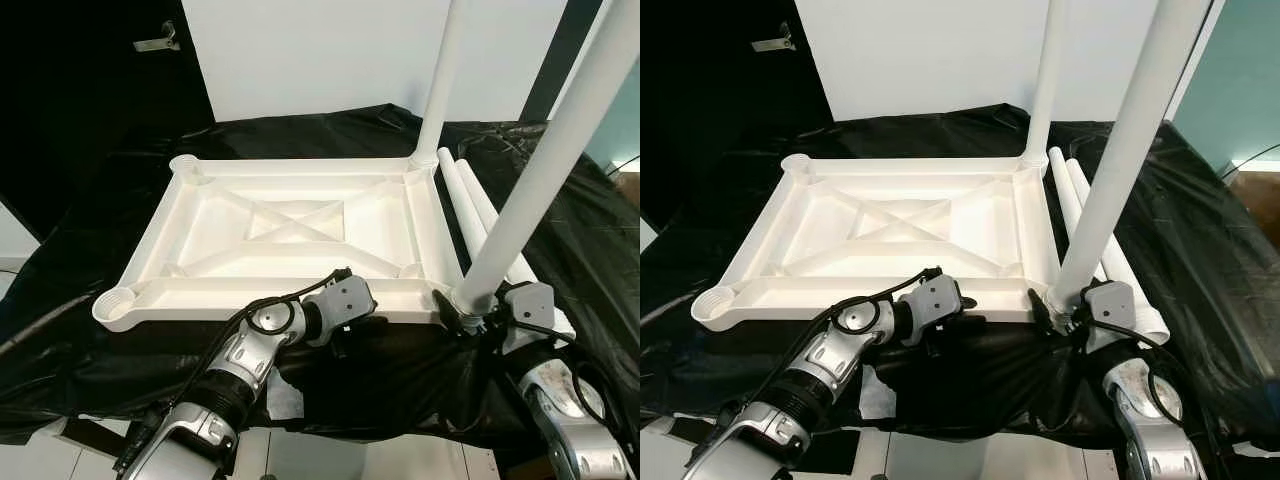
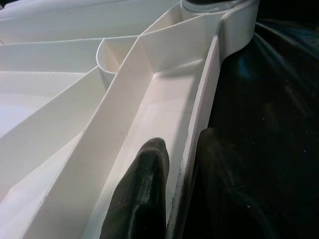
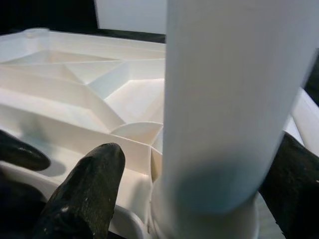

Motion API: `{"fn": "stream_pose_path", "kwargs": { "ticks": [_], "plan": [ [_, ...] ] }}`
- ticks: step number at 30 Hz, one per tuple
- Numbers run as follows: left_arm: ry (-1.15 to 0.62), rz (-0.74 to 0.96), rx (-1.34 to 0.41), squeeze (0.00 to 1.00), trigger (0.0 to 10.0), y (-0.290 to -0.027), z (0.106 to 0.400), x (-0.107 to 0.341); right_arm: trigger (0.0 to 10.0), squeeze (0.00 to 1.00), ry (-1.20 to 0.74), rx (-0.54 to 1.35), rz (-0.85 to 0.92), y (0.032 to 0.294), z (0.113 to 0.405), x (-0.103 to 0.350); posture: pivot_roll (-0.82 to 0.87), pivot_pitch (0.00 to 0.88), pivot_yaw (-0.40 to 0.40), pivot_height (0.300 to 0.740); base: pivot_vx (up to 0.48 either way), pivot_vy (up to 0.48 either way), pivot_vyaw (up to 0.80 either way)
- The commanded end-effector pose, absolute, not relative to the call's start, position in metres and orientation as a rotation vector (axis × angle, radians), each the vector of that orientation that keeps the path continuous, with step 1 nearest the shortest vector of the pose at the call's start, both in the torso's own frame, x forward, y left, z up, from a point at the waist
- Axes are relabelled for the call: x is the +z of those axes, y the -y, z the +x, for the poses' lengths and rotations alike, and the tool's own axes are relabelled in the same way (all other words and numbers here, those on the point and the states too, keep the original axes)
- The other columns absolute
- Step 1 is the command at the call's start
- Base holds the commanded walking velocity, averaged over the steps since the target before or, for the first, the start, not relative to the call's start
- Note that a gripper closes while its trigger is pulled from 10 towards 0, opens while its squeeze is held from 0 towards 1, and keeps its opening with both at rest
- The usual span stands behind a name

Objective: Building children table

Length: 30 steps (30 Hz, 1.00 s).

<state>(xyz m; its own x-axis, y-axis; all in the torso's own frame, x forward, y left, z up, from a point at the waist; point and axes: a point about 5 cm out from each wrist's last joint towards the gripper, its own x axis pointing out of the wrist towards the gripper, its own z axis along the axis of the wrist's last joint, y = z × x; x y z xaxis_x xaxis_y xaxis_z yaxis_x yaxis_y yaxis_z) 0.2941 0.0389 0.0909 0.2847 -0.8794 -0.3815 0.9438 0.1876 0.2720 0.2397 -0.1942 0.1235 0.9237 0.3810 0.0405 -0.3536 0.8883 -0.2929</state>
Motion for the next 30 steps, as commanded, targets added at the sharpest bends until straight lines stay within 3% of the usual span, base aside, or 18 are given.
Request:
{"fn": "stream_pose_path", "kwargs": {
  "ticks": [1,7,8,10,14,22,24,27,30],
  "plan": [
    [-0.314,0.473,-1.292,0.00,10.0,-0.043,0.280,0.056,10.0,0.00,0.122,0.459,-0.326,0.189,0.243,0.129,-0.10,0.020,-0.006,0.740,0.000,0.000,0.00],
    [-0.310,0.477,-1.289,0.00,10.0,-0.042,0.281,0.057,10.0,0.00,0.111,0.527,-0.373,0.194,0.249,0.132,-0.10,0.022,-0.006,0.740,0.000,0.000,0.00],
    [-0.311,0.480,-1.288,0.00,10.0,-0.043,0.281,0.057,0.0,0.00,0.097,0.550,-0.367,0.195,0.250,0.132,-0.09,0.024,-0.008,0.740,0.000,0.000,0.00],
    [-0.311,0.480,-1.288,0.00,10.0,-0.043,0.281,0.057,0.0,0.00,0.097,0.550,-0.367,0.195,0.250,0.132,-0.09,0.024,-0.008,0.740,0.000,0.000,0.00],
    [-0.318,0.481,-1.276,0.00,10.0,-0.046,0.280,0.055,0.0,0.00,0.033,0.560,-0.161,0.201,0.257,0.135,-0.09,0.027,-0.009,0.740,0.000,0.000,0.00],
    [-0.316,0.480,-1.278,0.00,10.0,-0.046,0.280,0.055,0.0,0.00,0.011,0.571,-0.142,0.201,0.255,0.129,-0.09,0.029,-0.007,0.740,0.000,0.000,0.00],
    [-0.315,0.481,-1.279,0.00,10.0,-0.045,0.280,0.055,0.0,0.00,0.005,0.526,-0.108,0.200,0.254,0.126,-0.09,0.029,-0.004,0.740,0.000,0.000,0.00],
    [-0.314,0.483,-1.284,0.00,10.0,-0.046,0.280,0.056,0.0,0.00,0.018,0.218,-0.149,0.198,0.260,0.126,-0.09,0.031,-0.002,0.740,0.000,0.000,0.00],
    [-0.314,0.484,-1.284,0.00,10.0,-0.046,0.280,0.056,0.0,0.00,0.035,0.135,-0.149,0.183,0.254,0.122,-0.09,0.031,-0.002,0.740,0.000,0.000,0.00]
  ]
}}
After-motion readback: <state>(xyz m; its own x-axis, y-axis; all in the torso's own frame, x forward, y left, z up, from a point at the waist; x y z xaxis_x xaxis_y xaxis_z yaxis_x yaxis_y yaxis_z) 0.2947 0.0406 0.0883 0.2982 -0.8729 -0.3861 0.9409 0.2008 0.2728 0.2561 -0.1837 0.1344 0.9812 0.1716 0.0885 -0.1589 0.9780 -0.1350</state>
